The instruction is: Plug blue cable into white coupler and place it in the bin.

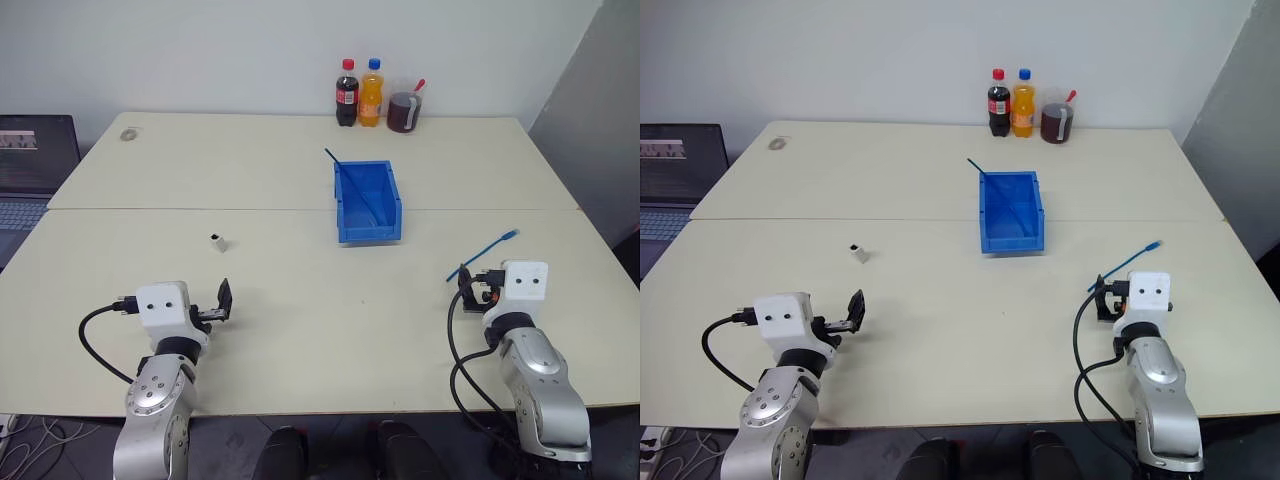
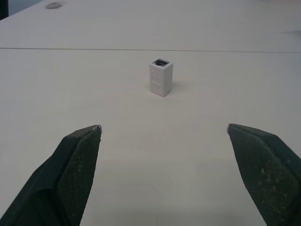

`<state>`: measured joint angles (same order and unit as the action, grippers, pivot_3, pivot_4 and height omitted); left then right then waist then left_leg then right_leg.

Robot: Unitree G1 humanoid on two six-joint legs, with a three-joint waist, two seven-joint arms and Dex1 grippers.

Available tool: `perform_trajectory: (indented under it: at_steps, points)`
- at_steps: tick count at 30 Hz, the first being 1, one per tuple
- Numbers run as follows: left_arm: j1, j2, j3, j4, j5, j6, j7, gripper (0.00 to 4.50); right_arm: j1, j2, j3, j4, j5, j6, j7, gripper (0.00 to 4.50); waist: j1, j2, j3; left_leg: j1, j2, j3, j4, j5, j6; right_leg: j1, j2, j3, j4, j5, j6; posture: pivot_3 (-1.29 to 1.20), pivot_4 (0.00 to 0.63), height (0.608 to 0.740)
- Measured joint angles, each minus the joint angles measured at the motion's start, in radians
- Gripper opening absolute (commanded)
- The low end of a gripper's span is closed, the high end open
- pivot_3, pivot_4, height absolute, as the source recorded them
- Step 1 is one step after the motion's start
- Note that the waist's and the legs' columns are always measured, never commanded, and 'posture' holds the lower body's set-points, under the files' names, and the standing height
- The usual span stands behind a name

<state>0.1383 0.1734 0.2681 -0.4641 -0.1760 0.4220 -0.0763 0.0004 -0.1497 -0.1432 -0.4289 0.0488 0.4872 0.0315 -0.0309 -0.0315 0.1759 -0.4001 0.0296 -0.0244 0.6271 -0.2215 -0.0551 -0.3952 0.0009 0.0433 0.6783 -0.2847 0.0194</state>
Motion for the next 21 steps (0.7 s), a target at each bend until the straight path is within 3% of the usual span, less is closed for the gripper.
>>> perform_trajectory:
  at_steps: [21]
  points:
    - [-0.016, 0.008, -0.025, 0.0, 0.019, 0.004, -0.004, 4.5, 0.0, 0.006, 0.007, 0.002, -0.009, 0.0, -0.033, 4.24, 0.0, 0.0, 0.0, 0.0, 0.0, 0.0, 0.0, 0.0, 0.0, 0.0, 0.0, 0.0, 0.0, 0.0, 0.0, 0.0, 0.15, 0.74]
